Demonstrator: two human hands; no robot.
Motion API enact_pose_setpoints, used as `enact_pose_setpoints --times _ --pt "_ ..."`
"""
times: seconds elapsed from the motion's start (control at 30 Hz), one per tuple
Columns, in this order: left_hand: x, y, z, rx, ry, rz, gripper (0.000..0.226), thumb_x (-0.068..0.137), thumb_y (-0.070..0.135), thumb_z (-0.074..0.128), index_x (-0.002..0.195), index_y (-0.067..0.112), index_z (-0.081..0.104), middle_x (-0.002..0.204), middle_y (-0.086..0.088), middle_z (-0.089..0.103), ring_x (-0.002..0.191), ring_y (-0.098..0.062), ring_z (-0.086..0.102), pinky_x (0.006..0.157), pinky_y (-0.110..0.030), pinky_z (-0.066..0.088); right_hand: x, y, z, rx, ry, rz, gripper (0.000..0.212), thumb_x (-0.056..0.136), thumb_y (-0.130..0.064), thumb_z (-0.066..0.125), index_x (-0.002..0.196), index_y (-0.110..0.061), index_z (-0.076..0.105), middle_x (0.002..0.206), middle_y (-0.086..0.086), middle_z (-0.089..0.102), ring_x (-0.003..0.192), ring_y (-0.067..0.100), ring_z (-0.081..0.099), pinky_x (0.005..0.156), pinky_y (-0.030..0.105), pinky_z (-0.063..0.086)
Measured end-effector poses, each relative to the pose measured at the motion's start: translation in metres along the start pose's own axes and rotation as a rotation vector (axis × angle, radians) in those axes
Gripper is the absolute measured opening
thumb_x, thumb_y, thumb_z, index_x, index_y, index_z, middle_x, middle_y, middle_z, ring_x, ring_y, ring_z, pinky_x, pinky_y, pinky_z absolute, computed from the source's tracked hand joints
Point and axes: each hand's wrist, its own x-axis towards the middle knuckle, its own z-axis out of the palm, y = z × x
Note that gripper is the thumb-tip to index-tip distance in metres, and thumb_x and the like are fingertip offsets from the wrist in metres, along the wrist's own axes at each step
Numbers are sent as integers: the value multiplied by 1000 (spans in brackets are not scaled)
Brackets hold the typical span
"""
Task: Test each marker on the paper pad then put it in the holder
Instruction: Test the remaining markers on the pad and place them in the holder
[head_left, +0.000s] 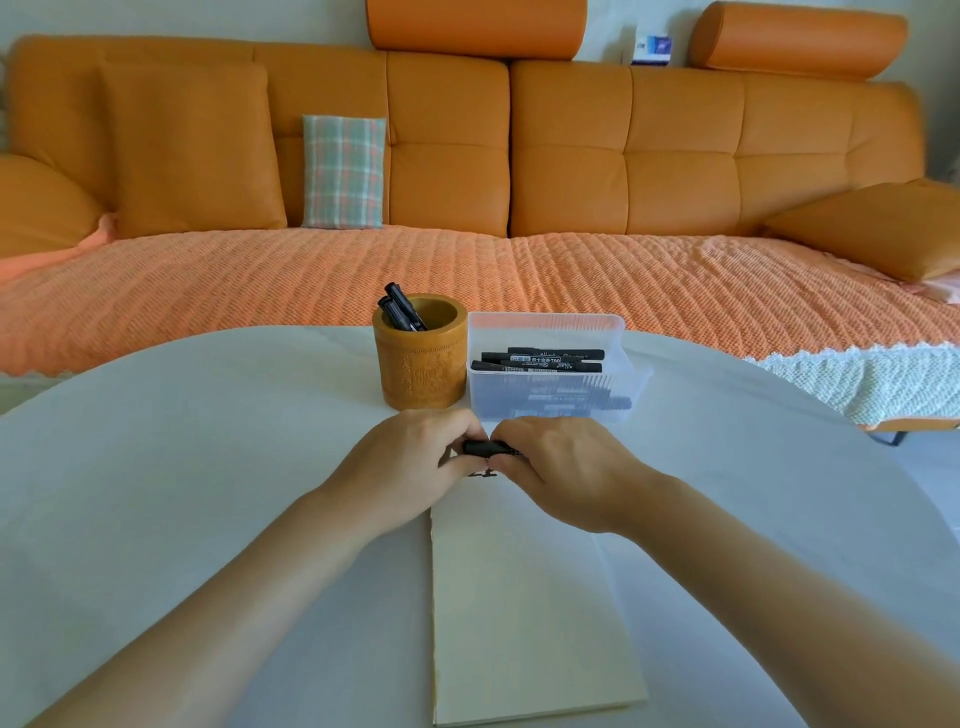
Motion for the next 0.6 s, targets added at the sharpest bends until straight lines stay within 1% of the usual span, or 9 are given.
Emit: enact_pose_setpoints --times 0.07,0.13,0.23,0.3,0.43,0.47,0.53,0.57,0.6 --pt "-2 0 2 5 15 7 12 86 36 72 95 28 68 77 15 61 72 -6 55 57 -27 42 0 -2 3 -26 2 -16 31 104 -39 36 93 -17 54 81 -3 60 68 23 54 64 42 46" --pt "-4 0 4 -26 33 -11 14 84 35 74 94 27 70 79 15 64 72 -7 56 58 -30 46 0 -3 4 -37 7 -16 27 104 -36 38 92 -17 54 78 -3 59 67 23 53 62 41 45" --pt "-3 0 6 -126 22 -34 14 84 34 75 94 25 72 82 13 69 76 -8 61 65 -36 51 0 -3 4 -76 23 -13 25 104 -38 38 92 -20 51 71 -8 51 63 23 48 57 39 39" --pt "-2 -1 6 -163 5 -30 12 85 33 75 94 26 73 82 12 70 77 -9 62 67 -39 52 -1 -2 5 -95 25 -13 26 104 -40 36 94 -20 50 69 -9 48 62 24 48 55 38 39" --pt "-5 -2 5 -187 -9 -53 9 84 32 75 92 28 73 78 11 69 74 -10 61 65 -38 51 -2 -3 6 -92 -5 9 28 104 -45 34 105 -23 53 70 -5 56 64 27 52 58 39 44" --pt "-6 -2 5 -197 -10 -56 9 84 32 76 91 28 73 77 11 68 73 -10 60 64 -36 50 -2 -2 6 -81 -16 11 30 103 -47 35 109 -25 54 73 -3 61 67 26 55 60 40 46" --pt "-6 -1 3 -209 -3 -61 9 83 31 76 92 30 74 77 12 68 73 -8 60 63 -33 49 -2 0 4 -47 -36 32 39 99 -58 40 121 -28 53 87 -3 68 79 24 62 66 37 47" --pt "-5 -1 3 -208 -1 -72 9 84 31 76 93 30 74 79 13 68 75 -7 61 65 -32 50 -1 1 3 -23 -50 54 51 93 -65 45 129 -29 48 91 -3 68 85 22 63 68 34 45" --pt "-4 -1 2 -201 1 -88 10 84 30 75 94 31 73 81 14 68 78 -5 61 68 -32 51 -2 1 2 -5 -58 72 64 87 -71 49 136 -30 40 91 -4 65 86 21 62 69 31 42"
